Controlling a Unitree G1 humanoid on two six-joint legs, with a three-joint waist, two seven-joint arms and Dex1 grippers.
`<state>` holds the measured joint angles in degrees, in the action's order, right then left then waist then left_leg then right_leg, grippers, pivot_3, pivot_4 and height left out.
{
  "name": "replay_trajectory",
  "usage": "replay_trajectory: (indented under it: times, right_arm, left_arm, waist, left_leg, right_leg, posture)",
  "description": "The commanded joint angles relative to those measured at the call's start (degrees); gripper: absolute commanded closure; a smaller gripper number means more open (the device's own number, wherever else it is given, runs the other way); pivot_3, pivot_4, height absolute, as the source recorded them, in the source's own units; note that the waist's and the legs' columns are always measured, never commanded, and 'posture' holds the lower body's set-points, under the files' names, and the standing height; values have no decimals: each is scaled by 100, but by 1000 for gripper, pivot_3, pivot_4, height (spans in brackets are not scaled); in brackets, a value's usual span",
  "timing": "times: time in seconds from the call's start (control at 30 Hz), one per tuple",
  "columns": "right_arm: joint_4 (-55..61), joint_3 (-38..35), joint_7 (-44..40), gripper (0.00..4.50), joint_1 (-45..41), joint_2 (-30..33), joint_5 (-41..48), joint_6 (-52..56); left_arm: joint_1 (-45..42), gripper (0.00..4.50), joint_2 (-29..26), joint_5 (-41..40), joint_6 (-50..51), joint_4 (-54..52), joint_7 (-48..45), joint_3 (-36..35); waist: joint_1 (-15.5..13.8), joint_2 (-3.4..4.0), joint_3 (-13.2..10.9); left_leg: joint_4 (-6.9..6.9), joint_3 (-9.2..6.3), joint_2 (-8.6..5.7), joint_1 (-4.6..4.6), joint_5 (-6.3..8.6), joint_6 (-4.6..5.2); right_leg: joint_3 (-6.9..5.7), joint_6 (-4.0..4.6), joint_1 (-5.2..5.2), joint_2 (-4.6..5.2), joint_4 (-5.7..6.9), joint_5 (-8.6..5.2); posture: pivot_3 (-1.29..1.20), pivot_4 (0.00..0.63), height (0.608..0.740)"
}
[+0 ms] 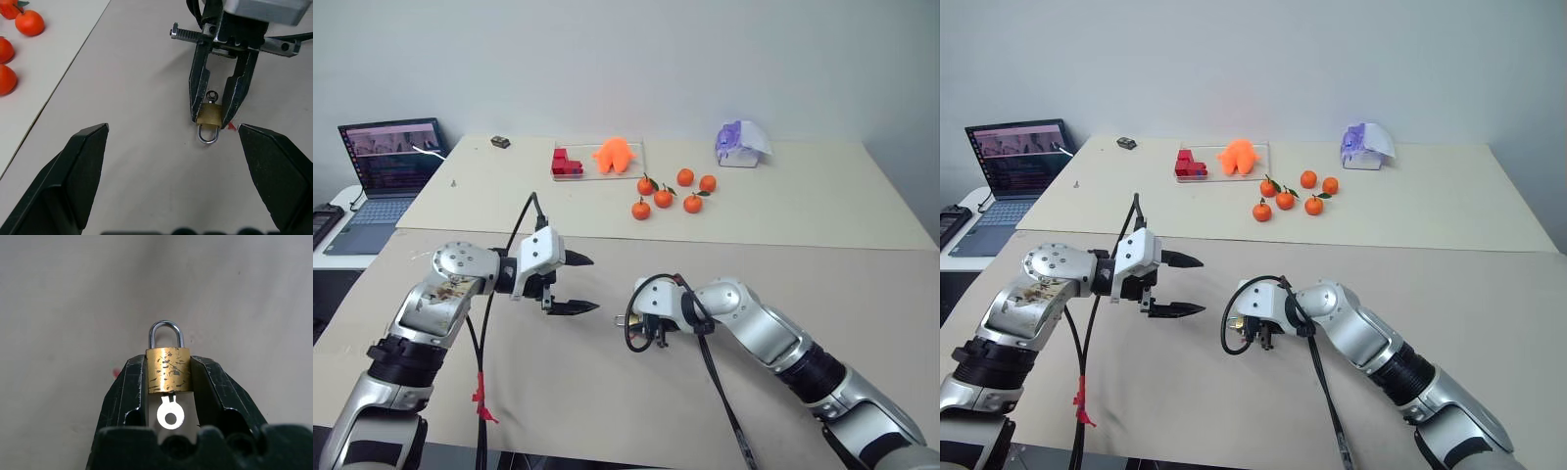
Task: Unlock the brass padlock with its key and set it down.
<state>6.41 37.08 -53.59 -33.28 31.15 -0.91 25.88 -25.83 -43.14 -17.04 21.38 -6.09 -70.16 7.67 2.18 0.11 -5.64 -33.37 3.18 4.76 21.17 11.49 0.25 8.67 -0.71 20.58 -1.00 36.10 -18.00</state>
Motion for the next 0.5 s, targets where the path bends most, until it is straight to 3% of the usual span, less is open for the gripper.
replay_trajectory:
  times: [0.03,0.07,0.2,0.3,0.4,0.5]
  right_arm:
    - [-57,-93,-249,2594,-98,-117,14,-249]
    - [-78,-122,-288,2527,-83,-137,17,-263]
    - [-38,-471,-455,1110,26,-203,333,-52]
    - [379,-1454,-397,63,-33,-475,1372,1074]
    - [992,-2500,-441,24,-8,-335,2455,2291]
    - [1467,-2808,-590,24,253,115,2851,2672]
  left_arm:
    - [36,0,-83,-117,91,-318,115,-210]
    - [43,0,-88,-125,108,-338,132,-210]
    - [66,0,-104,-158,148,-384,169,-207]
    - [14,0,-41,-252,238,-331,176,-183]
    - [-10,0,76,-354,224,-205,98,-140]
    - [61,0,81,-301,-93,-67,-208,52]
  waist:
    - [9,0,0]
    - [11,0,0]
    - [37,0,0]
    - [35,0,0]
    - [19,1,1]
    - [-15,3,2]
  left_leg:
    - [1,0,1,-2,0,0]
    - [2,0,2,-2,0,1]
    - [0,0,3,-2,1,1]
    - [1,0,3,-2,1,1]
    - [3,-1,2,-1,1,1]
    - [3,-3,1,-2,1,1]
  right_leg:
    - [0,1,0,-2,1,-1]
    - [0,2,0,-3,2,-1]
    - [1,18,0,-4,3,7]
    - [1,21,0,-4,4,8]
    - [0,23,-2,-3,7,10]
    - [-5,23,-9,0,2,10]
  posture:
    - [0,150,724]
    - [0,150,724]
    - [0,150,724]
    - [0,150,724]
    - [0,150,724]
    - [0,150,724]
